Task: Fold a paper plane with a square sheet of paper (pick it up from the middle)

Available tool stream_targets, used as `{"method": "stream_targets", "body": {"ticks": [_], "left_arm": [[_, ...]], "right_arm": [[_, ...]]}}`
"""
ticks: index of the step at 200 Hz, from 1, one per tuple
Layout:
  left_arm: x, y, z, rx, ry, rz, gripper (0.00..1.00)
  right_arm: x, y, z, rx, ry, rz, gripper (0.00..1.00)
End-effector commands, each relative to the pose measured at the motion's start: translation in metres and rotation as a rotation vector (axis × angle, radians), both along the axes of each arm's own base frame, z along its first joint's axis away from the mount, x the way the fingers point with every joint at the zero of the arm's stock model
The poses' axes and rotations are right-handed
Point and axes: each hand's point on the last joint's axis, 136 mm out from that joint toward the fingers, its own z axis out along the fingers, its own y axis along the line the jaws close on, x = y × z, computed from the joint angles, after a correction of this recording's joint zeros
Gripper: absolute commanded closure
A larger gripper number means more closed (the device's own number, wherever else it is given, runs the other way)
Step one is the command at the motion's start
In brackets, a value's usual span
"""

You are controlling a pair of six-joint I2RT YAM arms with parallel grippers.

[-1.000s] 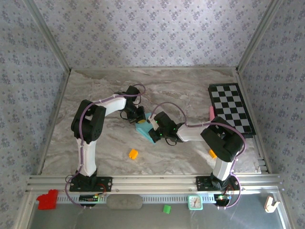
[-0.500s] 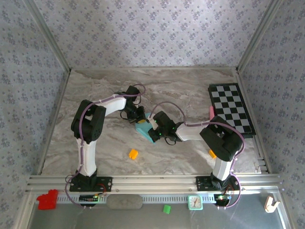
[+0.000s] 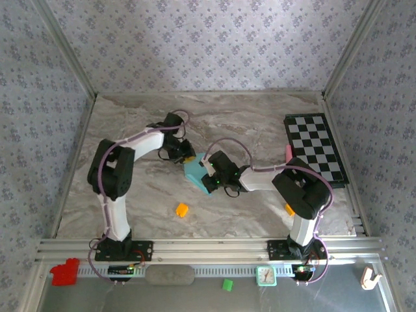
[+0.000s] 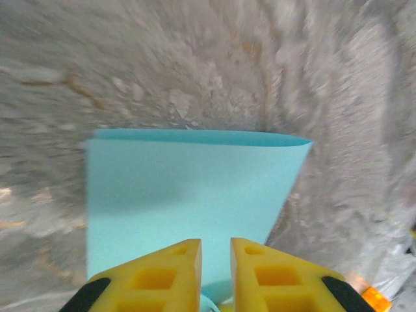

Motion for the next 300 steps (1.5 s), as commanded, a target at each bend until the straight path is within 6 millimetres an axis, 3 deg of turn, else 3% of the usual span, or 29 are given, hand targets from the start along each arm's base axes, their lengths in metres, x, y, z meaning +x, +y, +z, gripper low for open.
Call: {"method": "stream_targets", "body": {"ticks": [1, 36, 103, 163, 300], "left_arm": [[0.004, 0.013, 0.026, -0.073, -0.041, 0.102, 0.77], [-0.016, 0.009, 0.038, -0.185, -0.053, 0.149, 0.76], [-0.066, -0.015, 0.018, -0.272, 0.022, 0.143, 0.84], [-0.073, -0.026, -0.002, -0.272, 0.054, 0.117, 0.88], [-0.085, -0.013, -0.032, -0.166, 0.085, 0.104, 0.89]], "right_arm": [[-0.003, -0.007, -0.015, -0.038, 0.073, -0.04, 0.98], [-0.002, -0.005, -0.015, -0.027, 0.111, -0.067, 0.98], [0.0, -0.006, -0.019, -0.042, 0.154, -0.099, 0.98], [0.001, -0.006, -0.02, -0.044, 0.164, -0.102, 0.98], [0.0, -0.008, -0.023, -0.059, 0.176, -0.099, 0.98]]}}
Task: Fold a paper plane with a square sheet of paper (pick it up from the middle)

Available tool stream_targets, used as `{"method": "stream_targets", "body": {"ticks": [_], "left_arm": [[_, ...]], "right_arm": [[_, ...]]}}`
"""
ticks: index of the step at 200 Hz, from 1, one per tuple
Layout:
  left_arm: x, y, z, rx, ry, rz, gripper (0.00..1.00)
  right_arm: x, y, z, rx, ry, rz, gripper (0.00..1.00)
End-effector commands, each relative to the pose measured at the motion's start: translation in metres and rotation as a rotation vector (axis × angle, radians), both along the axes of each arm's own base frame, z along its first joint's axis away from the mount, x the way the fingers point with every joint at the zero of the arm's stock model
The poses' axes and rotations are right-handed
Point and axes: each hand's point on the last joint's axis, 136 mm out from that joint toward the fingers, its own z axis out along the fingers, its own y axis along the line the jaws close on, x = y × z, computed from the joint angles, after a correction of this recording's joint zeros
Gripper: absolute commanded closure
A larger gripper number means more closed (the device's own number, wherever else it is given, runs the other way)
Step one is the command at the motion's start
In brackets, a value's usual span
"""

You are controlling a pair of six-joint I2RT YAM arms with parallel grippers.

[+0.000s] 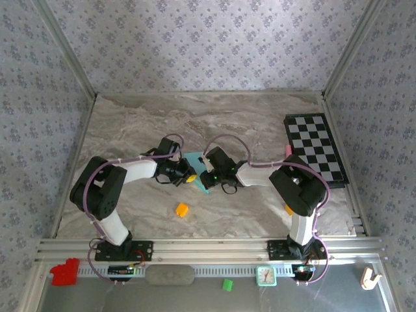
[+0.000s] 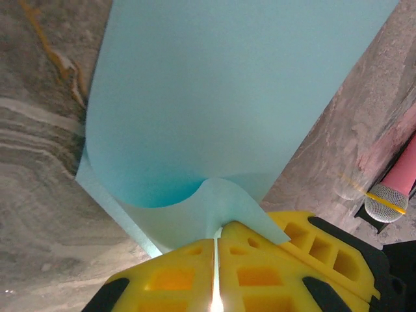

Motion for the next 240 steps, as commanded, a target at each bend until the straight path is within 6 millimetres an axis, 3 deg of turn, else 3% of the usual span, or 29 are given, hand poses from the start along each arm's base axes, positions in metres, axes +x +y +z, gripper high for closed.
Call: {"method": "stream_targets", "body": {"ticks": [1, 147, 240], "left_arm": [[-0.006, 0.004, -0.011, 0.036, 0.012, -0.017, 0.89], [-0.01, 0.009, -0.025, 0.084, 0.044, -0.029, 0.9], [0.004, 0.005, -0.004, 0.075, -0.017, -0.047, 0.89]], "right_arm": [[-0.008, -0.014, -0.022, -0.073, 0.075, -0.017, 0.98], [-0.008, -0.014, -0.023, -0.074, 0.079, -0.021, 0.98], [-0.006, -0.014, -0.019, -0.066, 0.078, -0.025, 0.98]]}}
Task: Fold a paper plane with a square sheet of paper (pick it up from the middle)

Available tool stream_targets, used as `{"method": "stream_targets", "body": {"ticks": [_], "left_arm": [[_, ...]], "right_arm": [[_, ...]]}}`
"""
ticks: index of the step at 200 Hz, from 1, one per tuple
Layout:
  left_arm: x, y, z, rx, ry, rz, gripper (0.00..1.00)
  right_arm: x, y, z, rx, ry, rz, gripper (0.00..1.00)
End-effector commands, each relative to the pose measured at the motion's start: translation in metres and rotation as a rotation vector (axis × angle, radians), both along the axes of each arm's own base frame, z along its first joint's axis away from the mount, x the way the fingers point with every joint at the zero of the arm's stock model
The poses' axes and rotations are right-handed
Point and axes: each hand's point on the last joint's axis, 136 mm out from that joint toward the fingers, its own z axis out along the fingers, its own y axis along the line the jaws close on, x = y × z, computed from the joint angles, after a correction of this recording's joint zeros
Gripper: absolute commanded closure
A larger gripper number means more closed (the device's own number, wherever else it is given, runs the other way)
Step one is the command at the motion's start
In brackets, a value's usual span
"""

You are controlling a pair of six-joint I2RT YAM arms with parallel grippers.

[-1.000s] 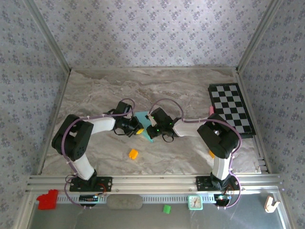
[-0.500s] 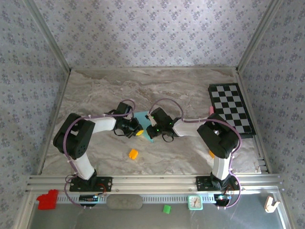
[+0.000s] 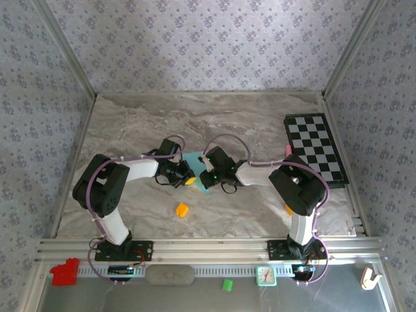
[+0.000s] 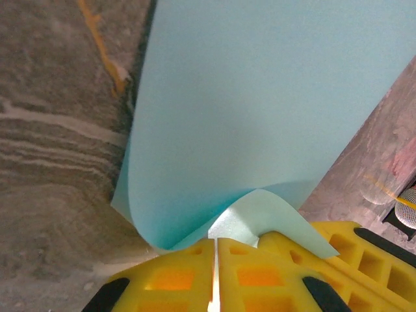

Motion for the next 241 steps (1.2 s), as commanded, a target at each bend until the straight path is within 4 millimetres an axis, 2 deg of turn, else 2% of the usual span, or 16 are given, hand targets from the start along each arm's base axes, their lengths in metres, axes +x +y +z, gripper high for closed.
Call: {"method": "stream_targets", "body": {"ticks": [1, 33, 77, 154, 206, 241], "left_arm": [[0.007, -0.001, 0.009, 0.022, -0.033, -0.02, 0.89], [0.013, 0.002, 0.01, 0.035, -0.042, -0.021, 0.89], [0.036, 0.014, 0.017, 0.064, -0.074, -0.011, 0.88], [0.066, 0.033, -0.003, 0.19, -0.027, -0.035, 0.87], [0.058, 0.037, -0.022, 0.235, 0.045, -0.073, 0.88], [0.052, 0.044, -0.029, 0.269, 0.072, -0.078, 0.89]], "right_arm": [[-0.008, -0.015, -0.019, -0.067, 0.071, -0.025, 0.98], [-0.008, -0.014, -0.018, -0.061, 0.074, -0.023, 0.98], [-0.008, -0.015, -0.019, -0.066, 0.076, -0.024, 0.98], [-0.007, -0.014, -0.013, -0.061, 0.071, -0.024, 0.98], [-0.004, -0.014, -0.007, -0.052, 0.056, -0.031, 0.98], [-0.002, -0.015, -0.004, -0.046, 0.05, -0.037, 0.98]]}}
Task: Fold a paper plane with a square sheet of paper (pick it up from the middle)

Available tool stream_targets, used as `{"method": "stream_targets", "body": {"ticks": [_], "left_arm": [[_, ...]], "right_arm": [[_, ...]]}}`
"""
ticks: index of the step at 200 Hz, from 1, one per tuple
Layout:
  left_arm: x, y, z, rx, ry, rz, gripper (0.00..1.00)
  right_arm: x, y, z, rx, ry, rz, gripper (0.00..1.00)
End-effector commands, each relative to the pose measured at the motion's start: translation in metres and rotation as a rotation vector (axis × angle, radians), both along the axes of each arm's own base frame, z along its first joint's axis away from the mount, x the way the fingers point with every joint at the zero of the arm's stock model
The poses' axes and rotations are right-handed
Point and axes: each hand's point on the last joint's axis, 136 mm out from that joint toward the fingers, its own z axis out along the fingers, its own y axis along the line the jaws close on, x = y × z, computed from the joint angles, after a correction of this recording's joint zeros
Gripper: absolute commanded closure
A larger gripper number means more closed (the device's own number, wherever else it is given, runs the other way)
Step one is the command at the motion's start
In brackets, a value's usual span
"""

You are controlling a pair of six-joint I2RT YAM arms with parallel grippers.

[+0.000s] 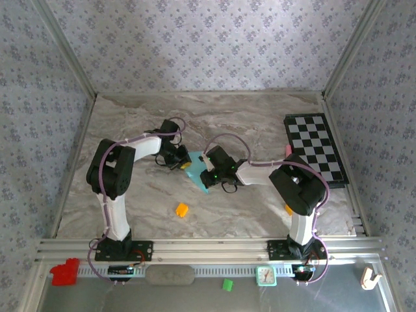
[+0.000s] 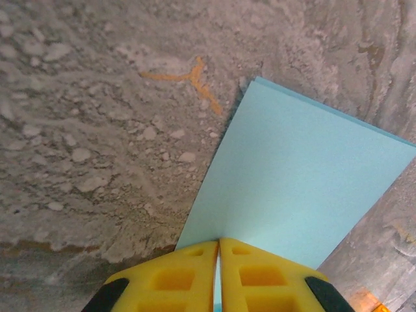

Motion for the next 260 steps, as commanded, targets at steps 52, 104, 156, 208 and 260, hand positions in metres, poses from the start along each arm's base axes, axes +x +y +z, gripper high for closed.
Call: {"method": "stream_targets", "body": {"ticks": [52, 104, 156, 208, 260], "left_arm": [[-0.023, 0.022, -0.033, 0.124, 0.12, -0.012, 0.9], [-0.023, 0.023, -0.035, 0.138, 0.122, -0.026, 0.91], [-0.021, 0.02, -0.032, 0.129, 0.114, -0.039, 0.91], [-0.005, 0.009, -0.007, 0.079, 0.051, -0.053, 0.9], [0.021, -0.002, 0.064, -0.006, -0.122, -0.005, 0.82]], "right_arm": [[-0.004, -0.015, -0.003, -0.042, 0.032, -0.037, 0.98], [-0.003, -0.017, -0.001, -0.035, 0.022, -0.041, 0.98], [-0.004, -0.016, -0.007, -0.043, 0.042, -0.037, 0.98], [-0.008, -0.019, -0.02, -0.069, 0.074, -0.034, 0.98], [-0.011, -0.021, -0.024, -0.083, 0.085, -0.032, 0.98]]}}
